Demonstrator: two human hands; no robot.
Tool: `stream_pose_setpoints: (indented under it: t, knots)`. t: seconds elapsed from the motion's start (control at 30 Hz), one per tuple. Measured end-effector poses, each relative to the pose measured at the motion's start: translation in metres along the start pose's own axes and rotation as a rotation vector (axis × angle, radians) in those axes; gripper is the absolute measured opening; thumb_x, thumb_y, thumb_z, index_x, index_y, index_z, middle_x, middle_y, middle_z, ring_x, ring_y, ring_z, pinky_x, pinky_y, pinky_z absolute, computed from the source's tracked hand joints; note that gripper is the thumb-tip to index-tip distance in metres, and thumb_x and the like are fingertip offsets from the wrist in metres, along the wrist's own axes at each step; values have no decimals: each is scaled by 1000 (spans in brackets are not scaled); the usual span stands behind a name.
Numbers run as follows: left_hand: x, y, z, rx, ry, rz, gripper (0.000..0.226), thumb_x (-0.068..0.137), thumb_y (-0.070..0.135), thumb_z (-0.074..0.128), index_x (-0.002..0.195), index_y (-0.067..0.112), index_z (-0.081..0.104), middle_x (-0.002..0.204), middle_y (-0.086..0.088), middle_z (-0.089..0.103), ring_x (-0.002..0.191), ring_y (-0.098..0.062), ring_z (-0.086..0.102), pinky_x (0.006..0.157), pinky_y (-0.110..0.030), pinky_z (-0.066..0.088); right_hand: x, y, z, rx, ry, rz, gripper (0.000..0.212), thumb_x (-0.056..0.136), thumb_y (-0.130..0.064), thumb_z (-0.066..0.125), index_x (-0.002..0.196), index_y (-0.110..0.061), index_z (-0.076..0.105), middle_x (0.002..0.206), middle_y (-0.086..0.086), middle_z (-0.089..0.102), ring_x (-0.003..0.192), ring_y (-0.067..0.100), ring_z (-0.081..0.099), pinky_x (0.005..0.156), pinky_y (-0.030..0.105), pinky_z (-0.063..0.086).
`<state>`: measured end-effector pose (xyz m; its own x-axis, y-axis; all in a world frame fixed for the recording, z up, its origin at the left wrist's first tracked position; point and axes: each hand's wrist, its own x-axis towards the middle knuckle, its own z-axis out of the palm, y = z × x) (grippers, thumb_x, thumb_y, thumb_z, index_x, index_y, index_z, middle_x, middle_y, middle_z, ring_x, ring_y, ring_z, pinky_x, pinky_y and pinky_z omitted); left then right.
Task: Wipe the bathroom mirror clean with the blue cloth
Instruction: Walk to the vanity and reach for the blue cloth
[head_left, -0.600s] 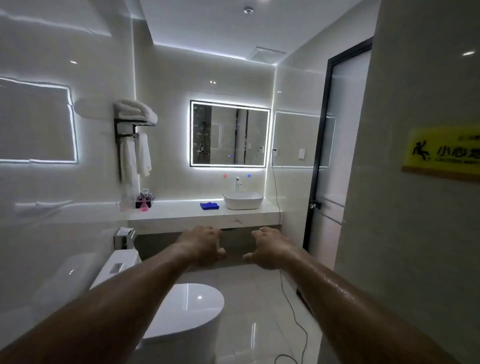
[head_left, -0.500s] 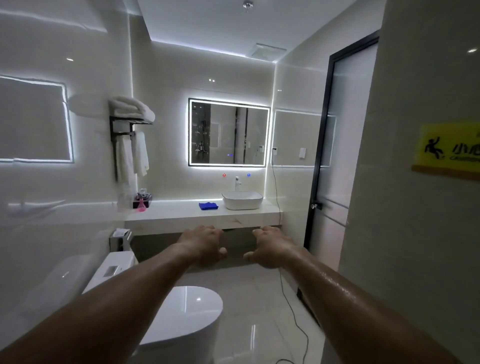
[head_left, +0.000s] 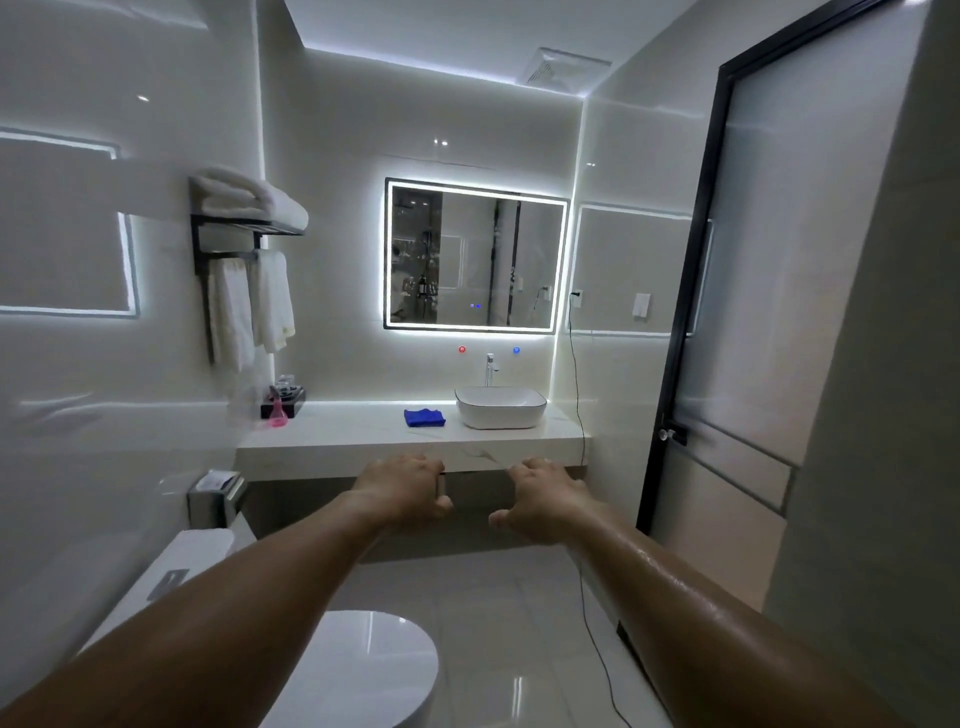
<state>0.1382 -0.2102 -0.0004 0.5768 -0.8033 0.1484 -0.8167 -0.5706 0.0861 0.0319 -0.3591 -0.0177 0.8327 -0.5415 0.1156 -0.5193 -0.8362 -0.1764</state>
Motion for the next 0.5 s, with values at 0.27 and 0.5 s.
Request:
stream_pose_setpoints:
  t: [0.27,0.5]
  knots:
    - [122,-38,27,-8,-12,25,52,95,41,55,142,19,45,146,-4,48,127,-22,48,102,-36,44,111,7,17,-37,-12,20,73,83,-51,65,144,-22,38,147,3,39,134,25,35,106,46,34]
    - [242,-71,48,4,-14,82,56,92,46,56,142,24,44,144,-1,49,127,-20,47,99,-35,41,212,23,26,-48,10,87,74,84,-52,61,147,-26,34,150,3,35,137,24,32,107,45,33]
